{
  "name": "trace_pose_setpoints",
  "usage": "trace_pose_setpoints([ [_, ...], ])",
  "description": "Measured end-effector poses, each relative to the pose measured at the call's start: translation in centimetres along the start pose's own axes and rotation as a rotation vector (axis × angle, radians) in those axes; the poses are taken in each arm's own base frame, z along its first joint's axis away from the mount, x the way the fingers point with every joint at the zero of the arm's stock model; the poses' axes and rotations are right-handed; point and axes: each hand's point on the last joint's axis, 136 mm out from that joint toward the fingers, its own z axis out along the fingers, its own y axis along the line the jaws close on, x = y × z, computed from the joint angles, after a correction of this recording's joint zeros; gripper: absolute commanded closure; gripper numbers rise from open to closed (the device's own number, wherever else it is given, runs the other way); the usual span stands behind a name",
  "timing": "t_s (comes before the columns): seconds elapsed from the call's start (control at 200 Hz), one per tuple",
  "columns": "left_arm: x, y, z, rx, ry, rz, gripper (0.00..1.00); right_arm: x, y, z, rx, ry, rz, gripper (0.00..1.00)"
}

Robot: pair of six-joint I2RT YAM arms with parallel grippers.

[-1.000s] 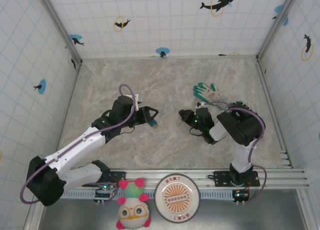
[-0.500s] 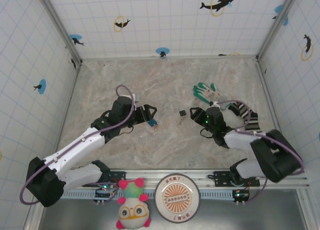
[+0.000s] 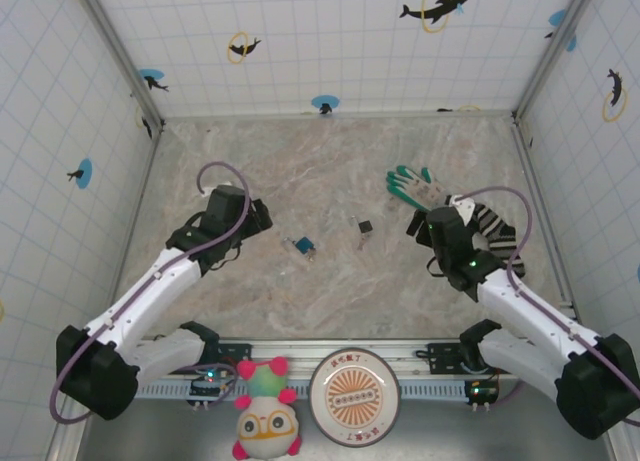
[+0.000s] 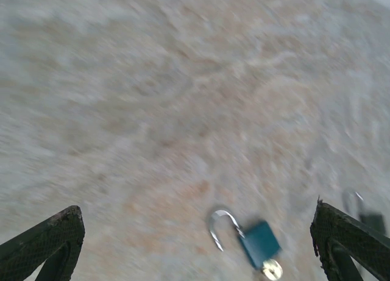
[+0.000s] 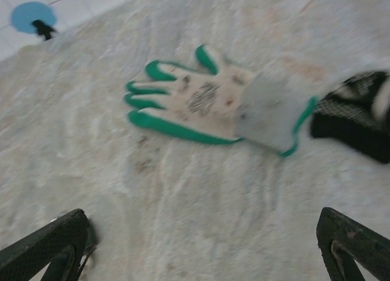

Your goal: Unlock with the key

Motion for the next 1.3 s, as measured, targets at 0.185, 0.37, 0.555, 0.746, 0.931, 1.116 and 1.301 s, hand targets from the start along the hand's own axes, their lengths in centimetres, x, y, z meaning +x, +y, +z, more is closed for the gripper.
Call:
trace_pose_setpoints([
  [0.185,-3.9,5.2,0.0,-0.211,-0.188,0.062,0.03,-3.1,-2.9,-0.9,0.185,-0.136,-0.130,0.01],
  [0.37,-4.6,10.4,0.2,-0.371,-0.376,0.177,0.03,-5.5,-5.3,-1.9,0.320,-0.349,-0.210,0.01],
  [0.555,-5.3,14.9,2.1,-0.478,-0.437,0.146,0.03,-4.4,-9.1,-1.0,0.453,-0.403,-0.250,0.01],
  [0.746,-5.6,15.0,5.7,-0.437,-0.494,0.137,0.03,-3.0,-12.0,0.8,0.505,-0.410,-0.232,0.00],
  [0.931,-5.5,14.7,6.8,-0.396,-0.568,0.189,0.03,-3.8,-11.1,2.3,0.400,-0.443,-0.214,0.00],
  [1.116,-5.9,13.0,7.4,-0.292,-0.627,0.264,0.03,-3.9,-10.0,4.5,0.296,-0.444,-0.245,0.00],
  [1.301,-6.2,11.9,7.4,-0.225,-0.663,0.302,0.02,-2.1,-11.1,7.0,0.273,-0.401,-0.247,0.00],
])
